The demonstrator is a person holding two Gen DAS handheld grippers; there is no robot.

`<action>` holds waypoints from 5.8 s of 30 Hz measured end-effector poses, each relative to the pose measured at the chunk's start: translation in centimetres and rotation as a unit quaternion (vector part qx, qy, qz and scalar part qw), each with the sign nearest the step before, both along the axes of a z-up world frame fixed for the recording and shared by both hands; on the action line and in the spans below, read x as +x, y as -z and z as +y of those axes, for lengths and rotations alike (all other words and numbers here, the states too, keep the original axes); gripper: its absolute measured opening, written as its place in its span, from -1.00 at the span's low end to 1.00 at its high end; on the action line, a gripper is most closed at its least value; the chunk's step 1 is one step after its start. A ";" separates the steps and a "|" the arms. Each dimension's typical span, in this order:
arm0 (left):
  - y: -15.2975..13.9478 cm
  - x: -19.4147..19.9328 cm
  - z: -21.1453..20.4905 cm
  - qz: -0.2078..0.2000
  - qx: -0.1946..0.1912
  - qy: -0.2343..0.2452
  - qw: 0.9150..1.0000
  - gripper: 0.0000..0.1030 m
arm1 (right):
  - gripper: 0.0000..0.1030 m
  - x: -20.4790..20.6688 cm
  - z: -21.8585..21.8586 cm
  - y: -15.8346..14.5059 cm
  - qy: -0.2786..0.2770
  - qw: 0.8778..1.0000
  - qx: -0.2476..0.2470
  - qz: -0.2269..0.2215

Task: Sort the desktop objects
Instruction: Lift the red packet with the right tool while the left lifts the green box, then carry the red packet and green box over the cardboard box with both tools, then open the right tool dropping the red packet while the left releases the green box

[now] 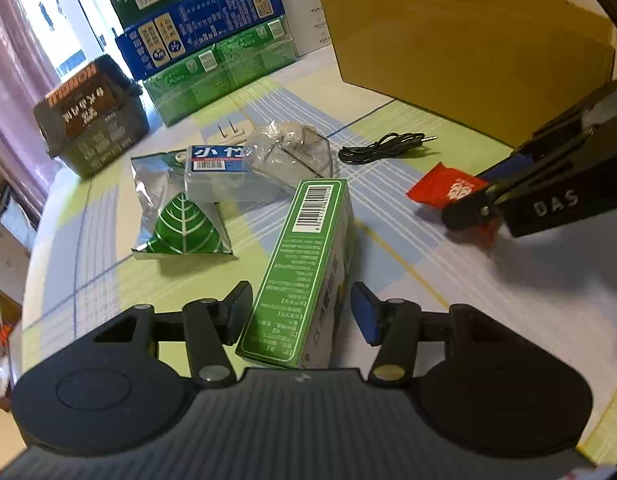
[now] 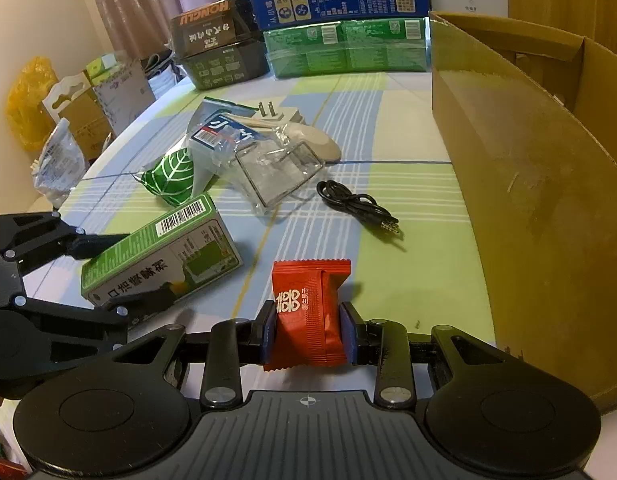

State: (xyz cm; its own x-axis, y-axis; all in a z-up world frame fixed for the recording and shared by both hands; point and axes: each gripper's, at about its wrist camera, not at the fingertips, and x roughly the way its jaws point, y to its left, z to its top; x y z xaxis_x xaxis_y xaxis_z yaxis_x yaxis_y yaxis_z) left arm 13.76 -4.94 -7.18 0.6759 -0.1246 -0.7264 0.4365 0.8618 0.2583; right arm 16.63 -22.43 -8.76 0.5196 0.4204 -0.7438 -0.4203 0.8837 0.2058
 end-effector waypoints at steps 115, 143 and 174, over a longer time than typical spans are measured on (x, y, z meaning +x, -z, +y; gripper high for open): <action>-15.0 -2.2 -14.7 0.033 -0.153 -0.031 0.987 -0.51 | -0.43 -4.2 -13.6 -16.3 0.085 0.987 -0.023 -0.134; -13.9 3.5 -23.3 0.043 -0.158 0.002 0.986 -0.51 | -0.43 1.0 -20.8 -14.2 0.119 0.987 -0.029 -0.108; -13.3 3.6 -18.9 0.007 -0.166 -0.048 0.985 0.34 | 0.14 2.3 -20.5 -13.5 0.121 0.987 -0.005 -0.103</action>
State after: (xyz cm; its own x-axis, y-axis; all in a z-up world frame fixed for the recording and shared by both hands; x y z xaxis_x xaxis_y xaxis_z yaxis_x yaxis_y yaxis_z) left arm 17.36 -23.89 6.13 0.6862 -0.2934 -0.6656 0.3505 0.9352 -0.0508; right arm 18.92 -42.90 4.73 0.7441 0.2586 -0.6160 -0.2284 0.9650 0.1292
